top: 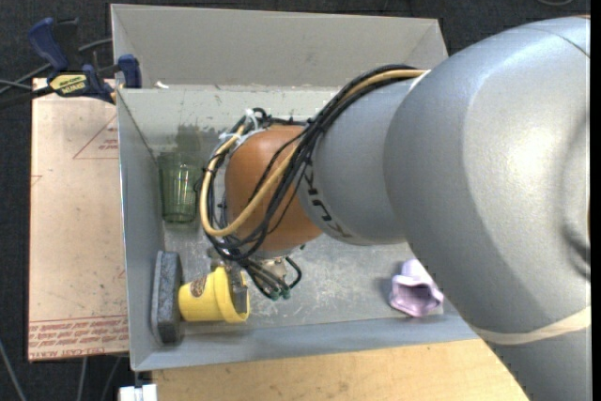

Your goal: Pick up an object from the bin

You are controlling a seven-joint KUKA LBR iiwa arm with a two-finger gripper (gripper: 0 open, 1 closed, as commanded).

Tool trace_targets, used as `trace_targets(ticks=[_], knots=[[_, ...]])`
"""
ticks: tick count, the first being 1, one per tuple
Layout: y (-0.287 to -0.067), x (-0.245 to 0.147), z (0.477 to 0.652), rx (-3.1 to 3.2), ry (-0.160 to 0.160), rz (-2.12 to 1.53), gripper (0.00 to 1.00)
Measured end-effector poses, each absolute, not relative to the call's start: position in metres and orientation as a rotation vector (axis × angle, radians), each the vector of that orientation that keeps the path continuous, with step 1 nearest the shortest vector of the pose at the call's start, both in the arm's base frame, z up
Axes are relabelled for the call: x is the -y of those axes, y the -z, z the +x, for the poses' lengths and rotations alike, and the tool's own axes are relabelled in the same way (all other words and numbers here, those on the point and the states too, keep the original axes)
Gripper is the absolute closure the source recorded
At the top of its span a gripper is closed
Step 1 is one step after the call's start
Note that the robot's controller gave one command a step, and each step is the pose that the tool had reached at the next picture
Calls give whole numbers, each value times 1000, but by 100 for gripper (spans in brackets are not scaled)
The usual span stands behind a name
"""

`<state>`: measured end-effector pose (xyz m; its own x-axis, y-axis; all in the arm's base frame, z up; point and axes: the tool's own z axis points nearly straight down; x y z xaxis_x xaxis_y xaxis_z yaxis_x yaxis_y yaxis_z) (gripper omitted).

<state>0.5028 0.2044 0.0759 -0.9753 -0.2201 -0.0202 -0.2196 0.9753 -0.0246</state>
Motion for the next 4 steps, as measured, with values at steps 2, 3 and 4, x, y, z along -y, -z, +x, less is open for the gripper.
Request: trace_targets(ticks=[2, 3, 4], knots=[[-83, -209, 504, -3015, 47, -803, 100], [-82, -209, 504, -3014, 48, -804, 100], [-104, -214, 488, -2980, 47, -947, 100]])
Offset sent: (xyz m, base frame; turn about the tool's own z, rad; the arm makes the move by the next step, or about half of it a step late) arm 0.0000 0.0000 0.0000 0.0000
